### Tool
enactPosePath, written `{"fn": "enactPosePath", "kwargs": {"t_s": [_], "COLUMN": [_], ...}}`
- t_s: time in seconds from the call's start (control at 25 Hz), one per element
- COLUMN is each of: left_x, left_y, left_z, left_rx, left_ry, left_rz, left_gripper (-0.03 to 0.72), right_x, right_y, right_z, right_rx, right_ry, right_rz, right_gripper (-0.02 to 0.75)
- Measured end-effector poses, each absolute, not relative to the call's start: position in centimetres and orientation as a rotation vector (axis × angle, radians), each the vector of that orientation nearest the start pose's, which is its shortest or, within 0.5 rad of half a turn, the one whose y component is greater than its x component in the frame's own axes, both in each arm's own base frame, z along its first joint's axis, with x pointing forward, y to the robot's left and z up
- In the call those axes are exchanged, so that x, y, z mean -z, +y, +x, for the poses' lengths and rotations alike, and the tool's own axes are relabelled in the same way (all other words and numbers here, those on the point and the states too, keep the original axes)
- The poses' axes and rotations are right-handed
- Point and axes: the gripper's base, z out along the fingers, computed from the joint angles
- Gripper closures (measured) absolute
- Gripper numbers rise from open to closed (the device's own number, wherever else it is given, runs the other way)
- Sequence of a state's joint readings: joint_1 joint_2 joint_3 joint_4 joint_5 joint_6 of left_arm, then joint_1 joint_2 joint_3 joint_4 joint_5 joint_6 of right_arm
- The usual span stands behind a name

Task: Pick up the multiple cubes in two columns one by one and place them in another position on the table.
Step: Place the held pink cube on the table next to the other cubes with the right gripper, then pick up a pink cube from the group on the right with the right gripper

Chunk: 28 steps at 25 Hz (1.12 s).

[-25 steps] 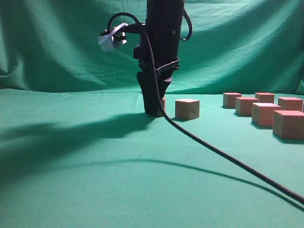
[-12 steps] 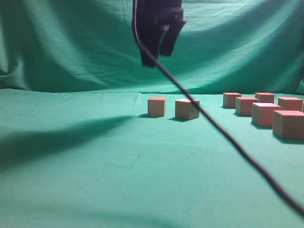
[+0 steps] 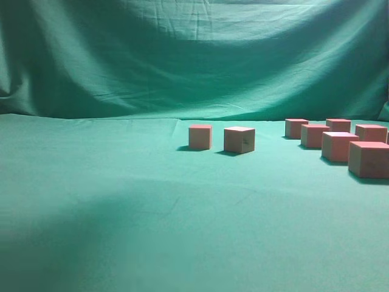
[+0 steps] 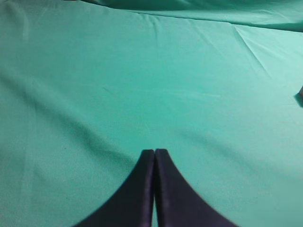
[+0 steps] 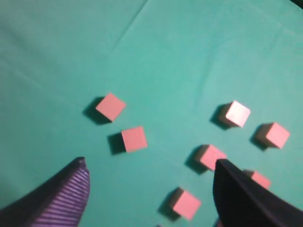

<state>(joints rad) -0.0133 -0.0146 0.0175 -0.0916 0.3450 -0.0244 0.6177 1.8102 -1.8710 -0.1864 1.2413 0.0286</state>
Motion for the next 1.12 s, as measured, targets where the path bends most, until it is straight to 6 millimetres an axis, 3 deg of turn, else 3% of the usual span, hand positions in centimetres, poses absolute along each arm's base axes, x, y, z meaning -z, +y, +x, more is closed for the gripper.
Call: {"fn": "enactPosePath", "kwargs": {"t_s": [0.12, 0.2, 0.36, 0.48, 0.56, 0.76, 1.04, 1.08, 1.12], "left_x": [-17.7, -17.7, -17.7, -17.7, -17.7, -17.7, -17.7, -17.7, -17.7], "left_y": [-0.4, -0.4, -0.4, -0.4, -0.4, -0.4, -0.4, -0.4, -0.4], "left_z": [5.3, 5.3, 5.3, 5.3, 5.3, 5.3, 5.3, 5.3, 5.3], "left_rx": [0.116, 0.116, 0.116, 0.116, 0.116, 0.116, 0.116, 0.116, 0.116], "left_ry": [1.830, 1.830, 1.830, 1.830, 1.830, 1.830, 1.830, 1.830, 1.830], "left_rz": [-0.067, -0.067, -0.067, -0.067, -0.067, -0.067, -0.067, -0.067, -0.067], "left_gripper": [0.688, 0.688, 0.688, 0.688, 0.688, 0.688, 0.688, 0.688, 0.688], "right_x": [-37.4, -36.6, -33.2, -30.2, -28.2, -23.9, -20.6, -20.1, -19.5], "right_y": [18.5, 16.2, 11.4, 9.1, 8.8, 9.7, 10.6, 10.6, 10.7], "right_z": [30.0, 28.4, 26.4, 24.9, 24.4, 24.0, 26.3, 26.6, 26.8], "right_rx": [0.034, 0.048, 0.113, 0.125, 0.076, -0.106, -0.132, -0.120, -0.105], "right_ry": [2.562, 2.627, 2.793, 2.906, 2.935, 2.904, 2.846, 2.847, 2.852], "right_rz": [-0.677, -0.584, -0.349, -0.227, -0.184, -0.136, -0.136, -0.146, -0.158], "right_gripper": [0.194, 0.194, 0.194, 0.194, 0.240, 0.227, 0.227, 0.284, 0.286]}}
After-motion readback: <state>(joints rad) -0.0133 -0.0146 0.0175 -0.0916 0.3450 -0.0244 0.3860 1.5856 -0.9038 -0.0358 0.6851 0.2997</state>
